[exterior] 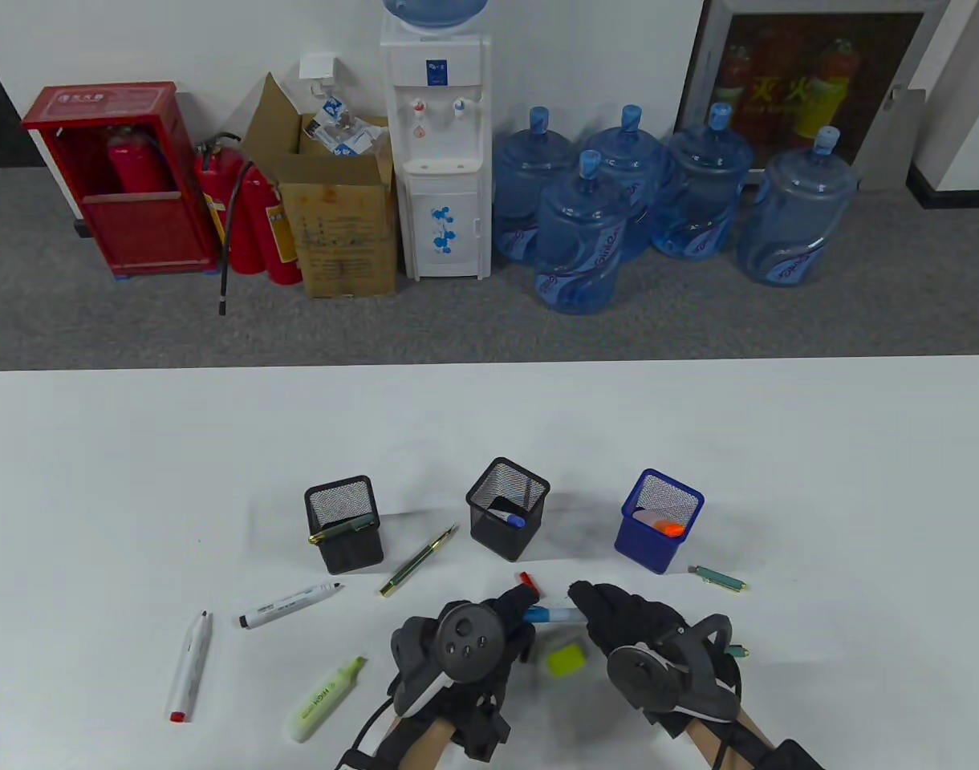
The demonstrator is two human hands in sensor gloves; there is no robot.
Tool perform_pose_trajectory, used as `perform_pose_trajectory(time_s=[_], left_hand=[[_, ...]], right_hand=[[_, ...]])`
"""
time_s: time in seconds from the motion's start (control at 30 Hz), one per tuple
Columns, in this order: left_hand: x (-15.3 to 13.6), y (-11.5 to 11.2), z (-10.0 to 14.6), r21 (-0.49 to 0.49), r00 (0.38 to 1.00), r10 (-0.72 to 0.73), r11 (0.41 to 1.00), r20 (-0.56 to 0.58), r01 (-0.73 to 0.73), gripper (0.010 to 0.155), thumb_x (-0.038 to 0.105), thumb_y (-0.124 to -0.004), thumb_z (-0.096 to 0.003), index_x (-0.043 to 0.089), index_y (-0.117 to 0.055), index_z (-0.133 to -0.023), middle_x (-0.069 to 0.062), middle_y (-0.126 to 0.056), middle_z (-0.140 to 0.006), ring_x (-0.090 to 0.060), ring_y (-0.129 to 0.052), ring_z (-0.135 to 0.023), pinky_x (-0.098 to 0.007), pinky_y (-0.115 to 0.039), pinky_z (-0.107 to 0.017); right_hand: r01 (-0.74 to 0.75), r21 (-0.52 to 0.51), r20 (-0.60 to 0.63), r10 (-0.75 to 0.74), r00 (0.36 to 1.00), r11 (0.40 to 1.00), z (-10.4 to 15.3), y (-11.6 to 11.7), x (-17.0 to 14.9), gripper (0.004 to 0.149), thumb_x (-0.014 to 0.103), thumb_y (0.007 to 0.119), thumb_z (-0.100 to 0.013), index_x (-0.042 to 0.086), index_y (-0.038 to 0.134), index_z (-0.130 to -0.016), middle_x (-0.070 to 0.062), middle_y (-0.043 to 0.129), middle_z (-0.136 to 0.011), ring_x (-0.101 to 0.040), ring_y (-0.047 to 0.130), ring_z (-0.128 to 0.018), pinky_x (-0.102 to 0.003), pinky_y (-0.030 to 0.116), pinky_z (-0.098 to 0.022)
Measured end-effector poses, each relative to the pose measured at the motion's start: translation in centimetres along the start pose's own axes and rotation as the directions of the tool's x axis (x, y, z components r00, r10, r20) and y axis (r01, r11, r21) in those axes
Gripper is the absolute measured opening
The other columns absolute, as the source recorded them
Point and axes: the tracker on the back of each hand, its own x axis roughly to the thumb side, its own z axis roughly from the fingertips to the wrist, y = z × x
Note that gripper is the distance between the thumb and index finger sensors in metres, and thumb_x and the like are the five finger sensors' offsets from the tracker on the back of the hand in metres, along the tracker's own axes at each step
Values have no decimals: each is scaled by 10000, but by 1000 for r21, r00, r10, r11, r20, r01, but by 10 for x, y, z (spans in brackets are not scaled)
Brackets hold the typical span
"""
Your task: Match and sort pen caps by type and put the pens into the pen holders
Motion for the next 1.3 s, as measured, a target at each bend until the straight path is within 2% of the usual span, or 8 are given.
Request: perform_pose_trajectory(time_s=[0.4,0.57,0.67,0.77,0.9,1.07,1.2,1.3], left_hand=[[-1,-1,5,13,998,-19,1000,62,19,515,314,-789,-385,266,-801,-898,-60,-1068,-752,-172,-1109,-379,-547,-826,-629],[1,-1,4,3,999,-23,1000,47,23,549,357,-765,-414,280,-733,-957,-31,-1027,-815,-182,-1105,-507,-567,-779,-661],[-2,3,4,27,1000,4,1000,13,-4,692,416,-760,-405,229,-574,-1045,-38,-959,-899,-210,-1069,-618,-572,-750,-670],[-11,13,4,81,1000,-24,996,9,24,715,442,-742,-406,226,-541,-1057,-31,-945,-907,-202,-1060,-623,-565,-757,-661],[-18,14,7,65,1000,-3,998,-9,4,700,443,-734,-410,231,-558,-1053,-37,-952,-897,-217,-1057,-614,-576,-744,-664],[-18,11,8,37,996,-93,995,10,93,697,449,-732,-408,238,-567,-1052,-30,-957,-891,-216,-1058,-612,-578,-745,-662],[-19,7,9,14,995,-96,995,5,96,697,449,-732,-409,238,-568,-1053,-34,-957,-891,-224,-1054,-613,-583,-740,-662],[-20,5,10,2,993,-121,993,9,121,699,450,-732,-408,239,-566,-1053,-34,-957,-892,-225,-1055,-613,-585,-739,-662]], right_hand=[[3,-22,56,-2,998,1000,-1,-7,7,538,289,793,-368,189,810,-895,-61,991,-781,-87,1053,-335,-320,1011,-250],[-82,-32,65,84,994,996,-6,-20,3,542,345,792,-370,242,801,-903,-9,993,-781,-45,1026,-304,-287,984,-263],[-164,-66,68,168,983,984,-15,-41,-8,547,372,805,-360,269,799,-897,10,992,-761,-22,1005,-286,-286,976,-271],[-352,-81,-13,352,936,932,-31,-74,-31,542,362,802,-379,279,786,-915,3,954,-793,-35,999,-338,-301,966,-311],[-636,18,-86,635,768,772,-51,-93,-62,543,347,814,-382,306,779,-923,2,921,-835,-44,1005,-391,-288,963,-327],[-787,139,-21,796,605,601,-63,-70,-74,545,330,819,-383,321,774,-926,0,896,-869,-62,1010,-428,-278,956,-317],[-820,188,34,831,556,541,-63,-40,-72,552,321,817,-385,338,762,-933,8,885,-885,-67,1009,-434,-279,950,-309],[-815,190,31,826,562,547,-63,-27,-70,559,317,822,-383,334,758,-938,16,893,-879,-63,1013,-426,-277,952,-307]])
